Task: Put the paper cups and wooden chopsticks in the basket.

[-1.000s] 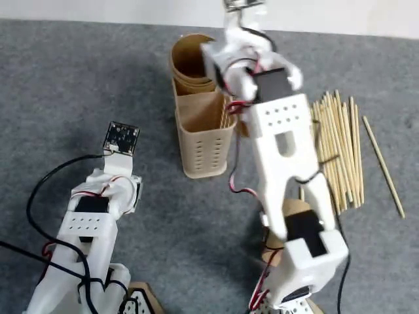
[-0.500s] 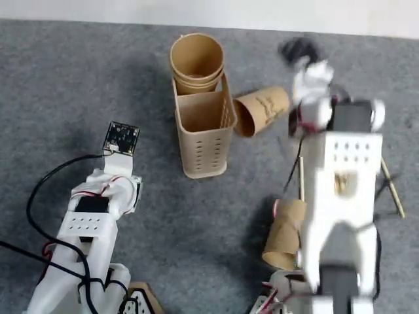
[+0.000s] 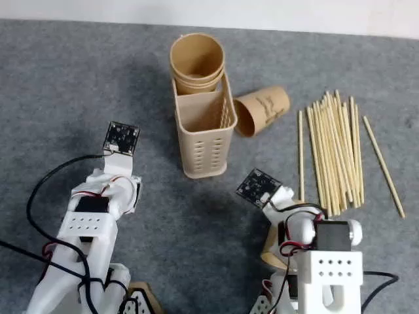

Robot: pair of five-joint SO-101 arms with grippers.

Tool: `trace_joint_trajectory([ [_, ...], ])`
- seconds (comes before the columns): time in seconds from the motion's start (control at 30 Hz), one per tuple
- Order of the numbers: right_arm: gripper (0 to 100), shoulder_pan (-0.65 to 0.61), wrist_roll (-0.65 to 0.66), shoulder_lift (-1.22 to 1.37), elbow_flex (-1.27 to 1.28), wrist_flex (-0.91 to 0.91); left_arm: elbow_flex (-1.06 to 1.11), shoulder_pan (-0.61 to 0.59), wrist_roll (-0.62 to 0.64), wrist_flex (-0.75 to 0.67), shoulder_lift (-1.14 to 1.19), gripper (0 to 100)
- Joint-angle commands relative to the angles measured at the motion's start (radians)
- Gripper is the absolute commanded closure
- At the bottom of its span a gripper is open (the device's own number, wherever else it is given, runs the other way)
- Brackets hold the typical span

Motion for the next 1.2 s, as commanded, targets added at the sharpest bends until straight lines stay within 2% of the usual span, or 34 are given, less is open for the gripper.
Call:
trace_joint_trajectory([
  [0.0,80.0,0.012,-0.011,0.053,0.096,-0.188,-0.004,0.005,0.006,-0.011,-0.016,88],
  [0.13,80.0,0.048,-0.043,0.196,0.147,-0.412,-0.004,0.005,0.006,-0.011,-0.016,88],
  [0.27,80.0,0.153,-0.081,0.395,-0.005,-0.607,-0.004,0.005,0.006,-0.011,-0.016,88],
  [0.43,80.0,0.231,-0.149,0.757,-0.332,-0.642,-0.004,0.005,0.006,-0.012,-0.016,88],
  [0.53,80.0,0.280,-0.265,0.969,-0.581,-0.630,-0.004,0.005,0.006,-0.014,-0.016,88],
  [0.6,80.0,0.326,-0.334,1.044,-0.751,-0.553,-0.004,0.005,0.006,-0.014,-0.016,88],
  [0.67,80.0,0.364,-0.324,1.049,-0.912,-0.374,-0.002,0.005,0.006,-0.014,-0.016,88],
  [0.8,80.0,0.374,-0.086,0.969,-1.084,-0.004,-0.002,0.008,0.006,-0.014,-0.016,88],
  [0.93,80.0,0.375,0.087,0.839,-1.007,0.186,-0.004,0.008,0.006,-0.015,-0.016,88],
  [1.03,80.0,0.372,0.109,0.680,-0.849,0.183,-0.004,0.010,0.006,-0.015,-0.016,88],
  [1.17,80.0,0.298,0.180,0.435,-0.553,0.180,-0.004,0.010,0.006,-0.015,-0.016,88],
])
